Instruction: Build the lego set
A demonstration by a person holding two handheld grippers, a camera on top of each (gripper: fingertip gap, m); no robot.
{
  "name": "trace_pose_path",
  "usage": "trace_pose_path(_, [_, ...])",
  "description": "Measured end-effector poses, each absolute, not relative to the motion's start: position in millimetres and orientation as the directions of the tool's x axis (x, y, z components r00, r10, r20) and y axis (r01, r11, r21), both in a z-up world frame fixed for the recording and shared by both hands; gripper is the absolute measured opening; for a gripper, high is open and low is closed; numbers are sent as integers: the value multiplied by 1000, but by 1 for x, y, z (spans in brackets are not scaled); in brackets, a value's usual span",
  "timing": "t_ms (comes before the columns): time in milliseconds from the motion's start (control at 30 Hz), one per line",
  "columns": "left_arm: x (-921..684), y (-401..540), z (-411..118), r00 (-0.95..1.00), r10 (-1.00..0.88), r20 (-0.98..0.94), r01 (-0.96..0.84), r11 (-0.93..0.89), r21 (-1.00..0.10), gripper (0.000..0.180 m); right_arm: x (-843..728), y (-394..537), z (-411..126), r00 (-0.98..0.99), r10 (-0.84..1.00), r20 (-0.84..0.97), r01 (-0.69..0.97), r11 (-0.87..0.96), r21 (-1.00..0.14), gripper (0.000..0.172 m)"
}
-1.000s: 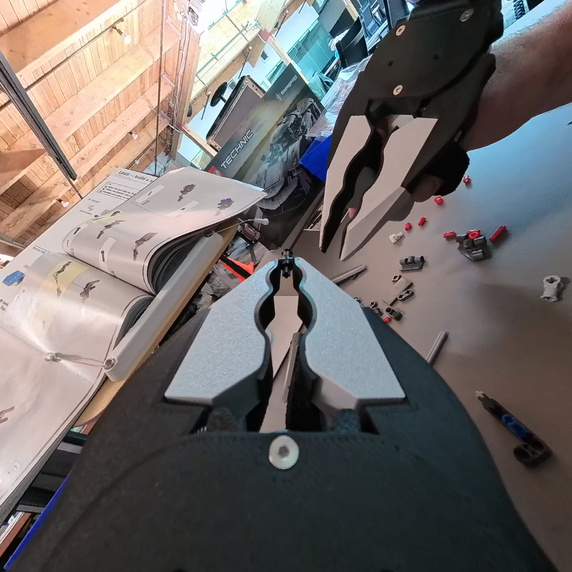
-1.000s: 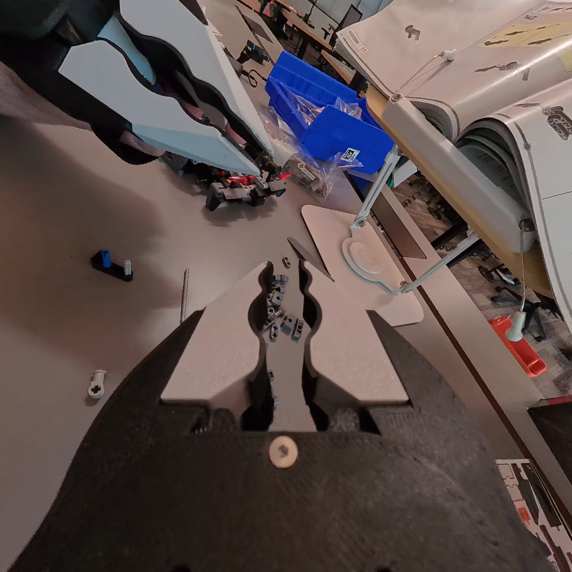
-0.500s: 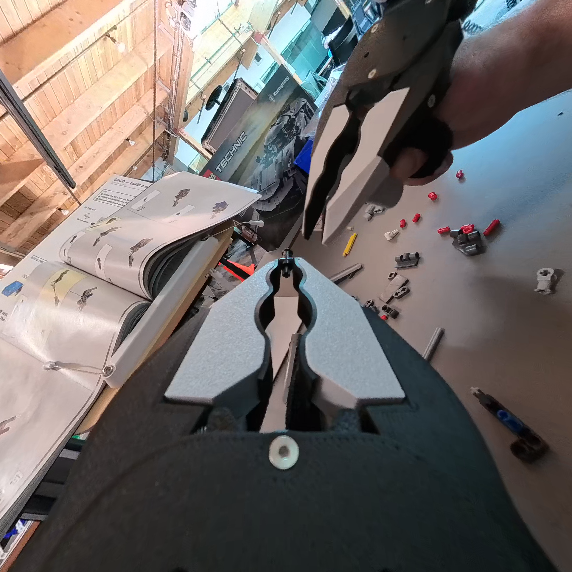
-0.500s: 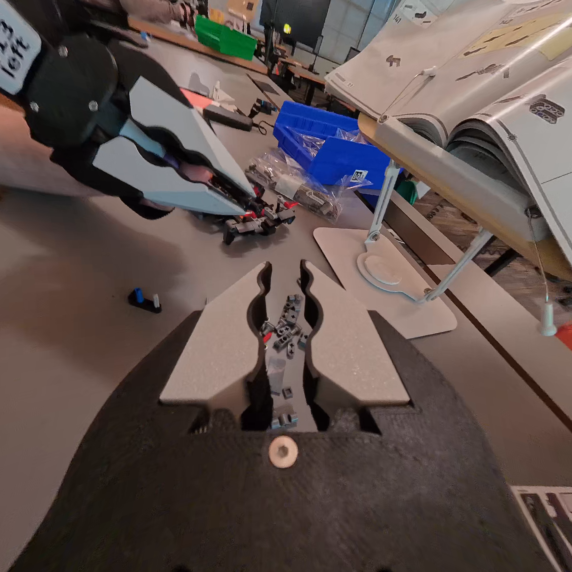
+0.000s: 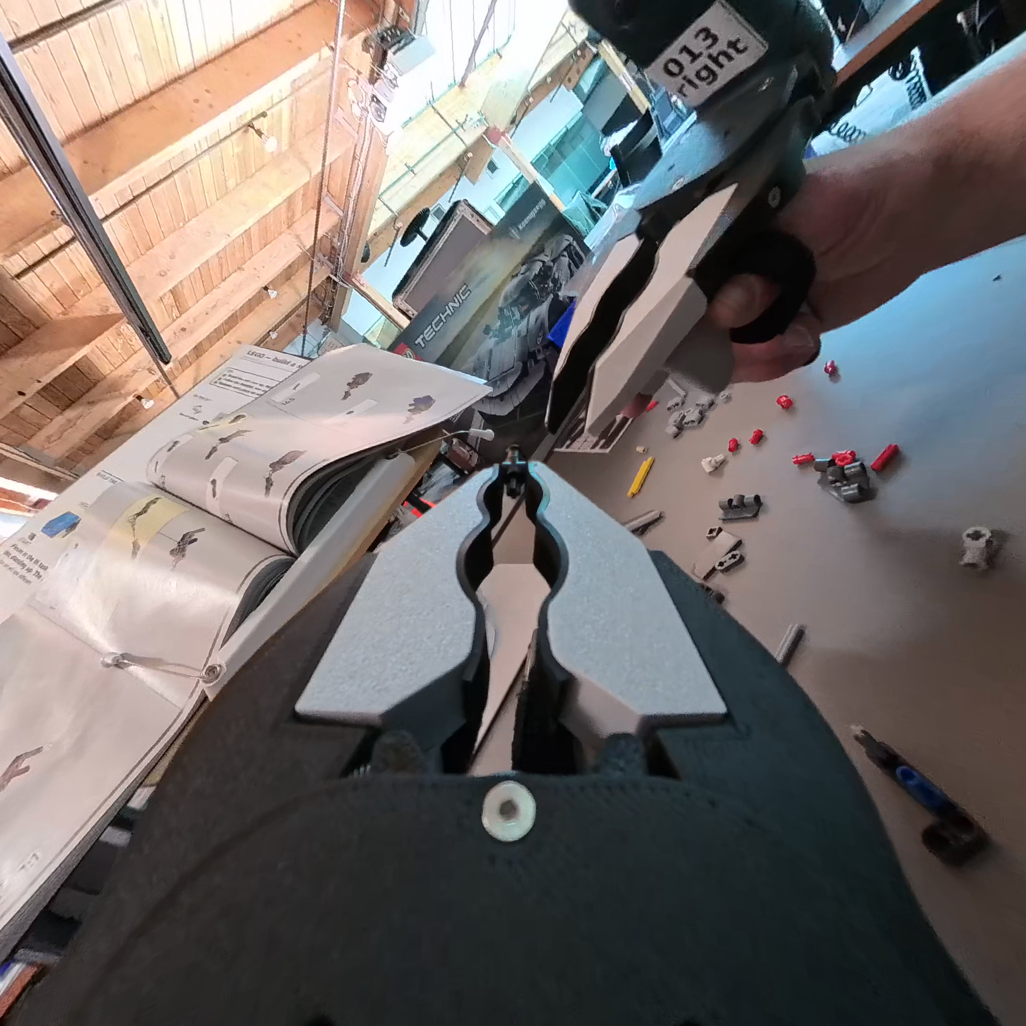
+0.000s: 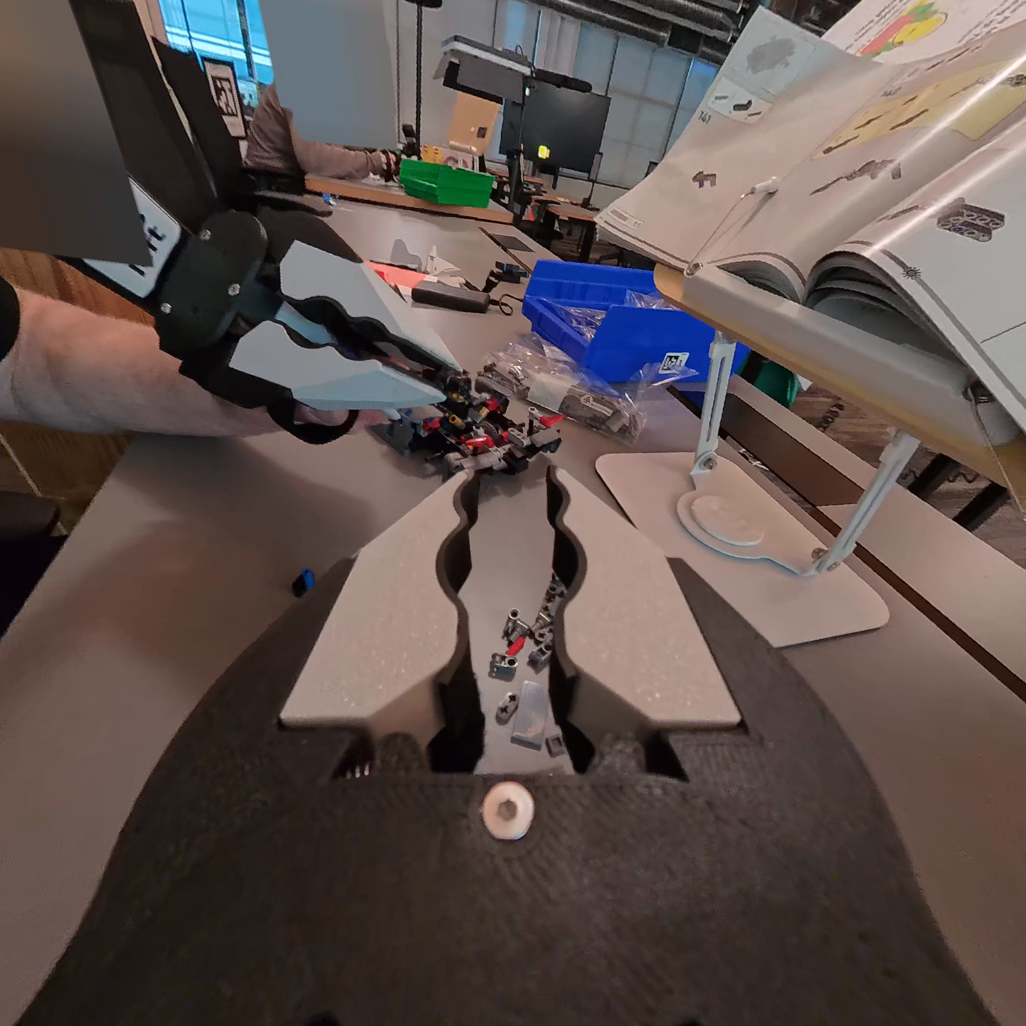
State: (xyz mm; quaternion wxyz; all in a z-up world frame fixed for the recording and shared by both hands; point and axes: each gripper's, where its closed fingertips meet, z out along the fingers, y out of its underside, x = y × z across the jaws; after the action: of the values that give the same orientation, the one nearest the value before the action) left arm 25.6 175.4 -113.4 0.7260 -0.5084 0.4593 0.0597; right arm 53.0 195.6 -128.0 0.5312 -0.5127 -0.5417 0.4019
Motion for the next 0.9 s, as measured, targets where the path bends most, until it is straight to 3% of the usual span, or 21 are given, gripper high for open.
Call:
trace_pose_path(133, [32,167,-111,553,-391,-736,-523,524,-672,5,53,188,-118,41,996,82,61,80,-995,21])
trace_pose_path(333, [46,150,-106,477,-299,-826,-553,628,-547,5,52,165,-109,-173,970,-168,5,-170,-985,23])
trace_pose_path(567, [56,143,-109,398,-195,-896,-615,668,-419,4,46,142,-116,-284,938,-201,55,-193,-980,22])
trace_pose_path(900, [59,143,-113,360,-154,-920,-644,672,-365,4,50,140,-107,-332,912,-243,22,-250,-968,6])
